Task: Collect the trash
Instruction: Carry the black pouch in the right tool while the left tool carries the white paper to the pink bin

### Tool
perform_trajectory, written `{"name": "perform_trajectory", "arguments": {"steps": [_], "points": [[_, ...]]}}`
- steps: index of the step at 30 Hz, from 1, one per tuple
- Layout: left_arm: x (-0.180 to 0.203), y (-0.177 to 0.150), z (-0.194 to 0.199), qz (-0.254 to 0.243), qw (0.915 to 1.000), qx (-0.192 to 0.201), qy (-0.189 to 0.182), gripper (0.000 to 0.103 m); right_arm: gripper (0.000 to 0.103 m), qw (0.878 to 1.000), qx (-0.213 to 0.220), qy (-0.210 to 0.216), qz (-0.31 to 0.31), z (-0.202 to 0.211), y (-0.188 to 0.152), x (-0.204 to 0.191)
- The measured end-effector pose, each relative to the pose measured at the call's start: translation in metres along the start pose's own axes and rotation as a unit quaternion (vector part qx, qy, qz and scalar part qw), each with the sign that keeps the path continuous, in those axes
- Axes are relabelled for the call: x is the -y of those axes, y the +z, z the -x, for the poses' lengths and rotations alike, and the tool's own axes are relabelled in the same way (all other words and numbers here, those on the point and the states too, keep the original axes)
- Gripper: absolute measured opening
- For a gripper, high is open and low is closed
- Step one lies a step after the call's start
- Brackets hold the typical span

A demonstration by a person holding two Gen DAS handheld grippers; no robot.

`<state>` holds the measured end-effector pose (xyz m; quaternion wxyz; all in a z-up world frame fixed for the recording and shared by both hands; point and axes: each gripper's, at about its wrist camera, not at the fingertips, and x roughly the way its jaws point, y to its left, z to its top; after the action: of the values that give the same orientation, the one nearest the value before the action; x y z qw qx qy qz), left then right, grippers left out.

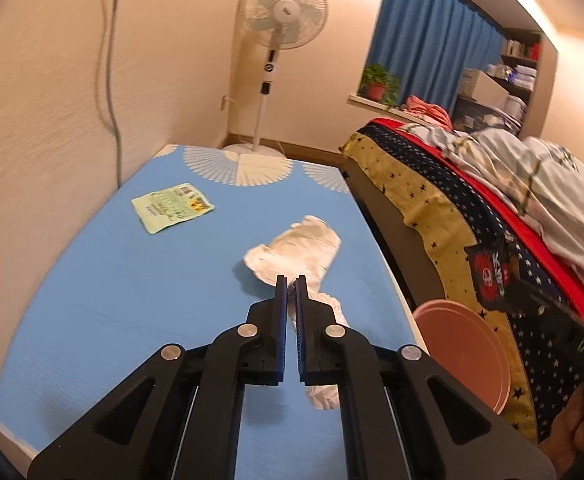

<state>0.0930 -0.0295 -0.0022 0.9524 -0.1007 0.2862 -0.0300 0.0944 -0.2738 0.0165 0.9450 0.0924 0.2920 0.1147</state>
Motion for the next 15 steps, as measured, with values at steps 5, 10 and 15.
{"name": "perform_trajectory", "arguments": {"steps": [5, 10, 15], "points": [[0.012, -0.011, 0.000, -0.001, 1.0000, 0.001, -0.008, 0.004, 0.010, 1.000, 0.000, -0.013, -0.017, 0.007, -0.009, 0.013], [0.026, -0.019, -0.004, -0.007, 0.9998, -0.002, -0.016, 0.004, 0.010, 0.999, -0.002, -0.028, -0.027, 0.009, -0.016, 0.024], [0.041, -0.023, -0.008, -0.016, 0.9995, -0.001, -0.027, 0.004, 0.010, 0.998, 0.002, -0.041, -0.040, 0.011, -0.019, 0.034]]}}
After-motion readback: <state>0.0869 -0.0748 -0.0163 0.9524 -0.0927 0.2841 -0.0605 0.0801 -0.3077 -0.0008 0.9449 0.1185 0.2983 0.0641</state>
